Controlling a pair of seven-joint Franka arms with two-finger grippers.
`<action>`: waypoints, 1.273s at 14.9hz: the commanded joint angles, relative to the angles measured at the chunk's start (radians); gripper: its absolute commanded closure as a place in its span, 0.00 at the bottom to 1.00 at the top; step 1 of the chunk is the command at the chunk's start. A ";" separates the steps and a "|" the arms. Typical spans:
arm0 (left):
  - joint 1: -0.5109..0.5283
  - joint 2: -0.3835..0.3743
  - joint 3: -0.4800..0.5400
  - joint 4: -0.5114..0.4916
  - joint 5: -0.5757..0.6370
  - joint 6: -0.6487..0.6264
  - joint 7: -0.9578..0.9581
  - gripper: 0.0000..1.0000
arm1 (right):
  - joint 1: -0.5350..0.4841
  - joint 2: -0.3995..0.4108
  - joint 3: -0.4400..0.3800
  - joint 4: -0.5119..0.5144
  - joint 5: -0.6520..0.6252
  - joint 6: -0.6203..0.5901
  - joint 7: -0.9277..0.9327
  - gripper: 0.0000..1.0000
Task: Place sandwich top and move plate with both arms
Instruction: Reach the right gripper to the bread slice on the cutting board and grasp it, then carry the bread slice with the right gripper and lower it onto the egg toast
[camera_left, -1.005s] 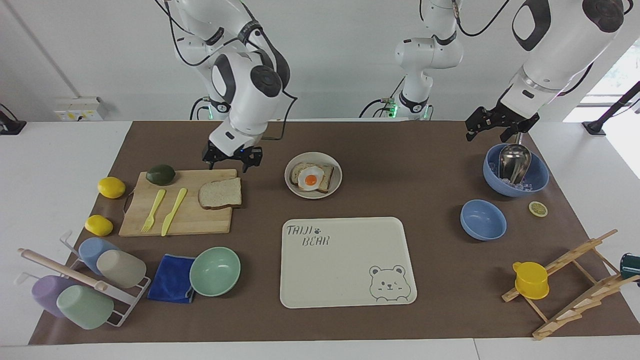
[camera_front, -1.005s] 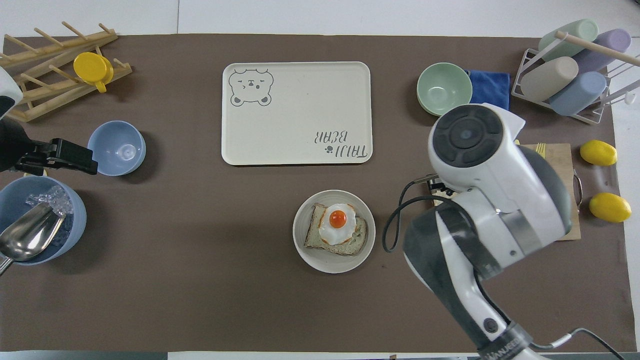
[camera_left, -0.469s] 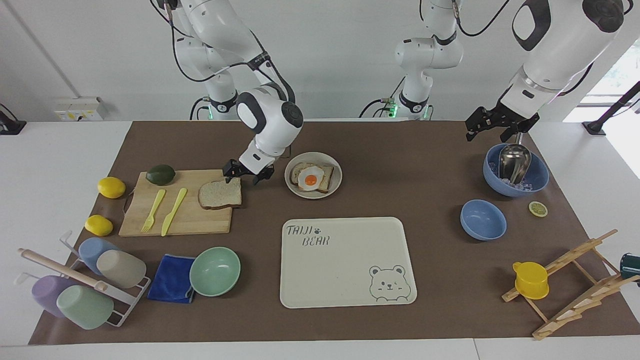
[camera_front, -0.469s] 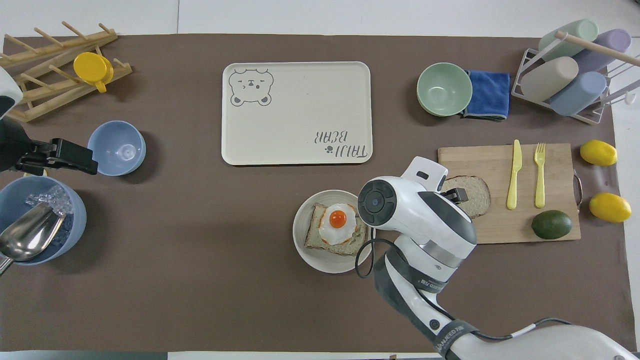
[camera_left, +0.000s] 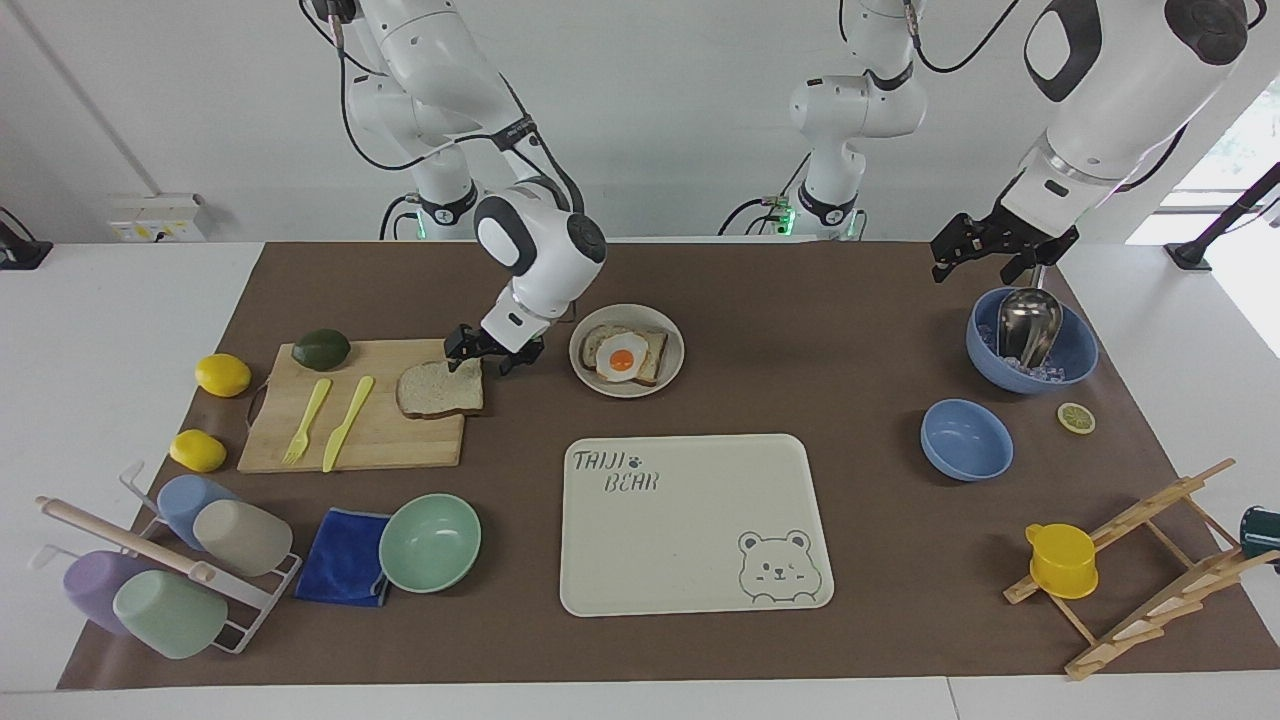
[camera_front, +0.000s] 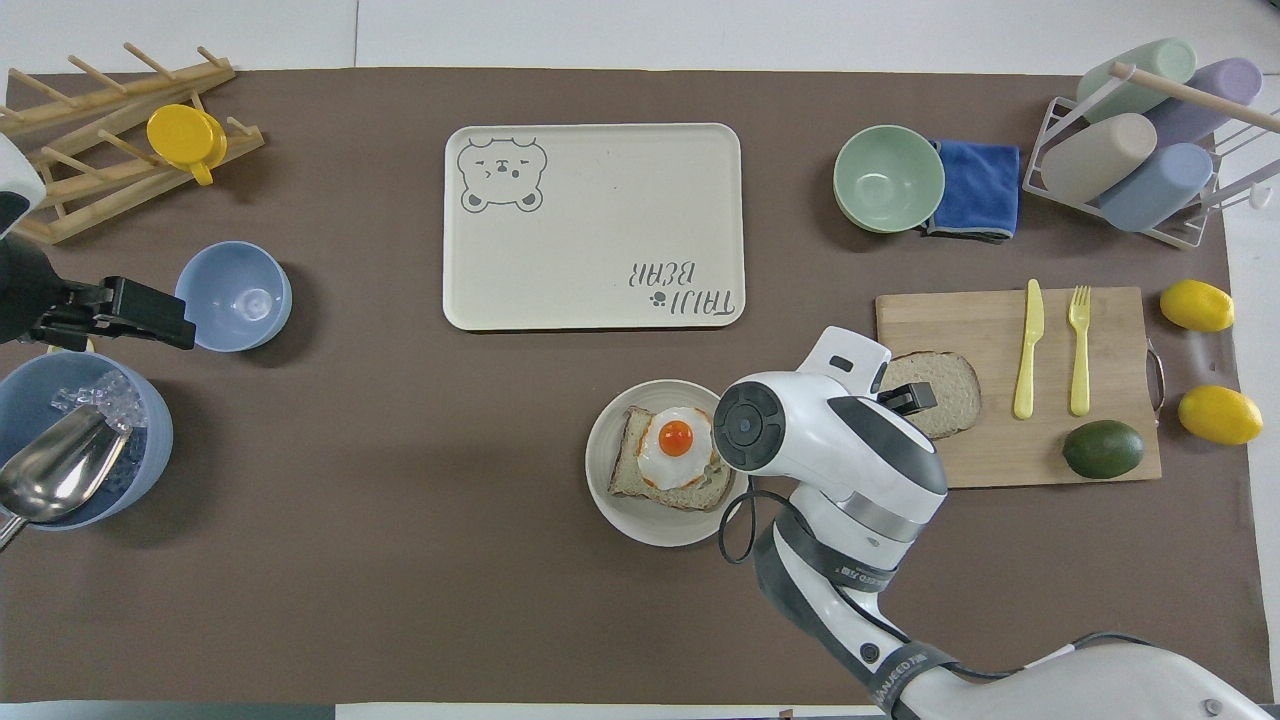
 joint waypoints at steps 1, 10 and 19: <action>-0.002 -0.011 0.001 -0.006 0.018 -0.007 0.011 0.00 | -0.031 0.008 0.008 -0.019 -0.044 0.035 0.030 0.11; -0.002 -0.011 0.001 -0.007 0.018 -0.008 0.011 0.00 | -0.067 0.005 0.008 -0.062 -0.095 0.078 0.029 0.54; -0.002 -0.011 0.001 -0.007 0.018 -0.007 0.011 0.00 | -0.077 0.006 0.140 0.271 0.004 -0.314 -0.142 1.00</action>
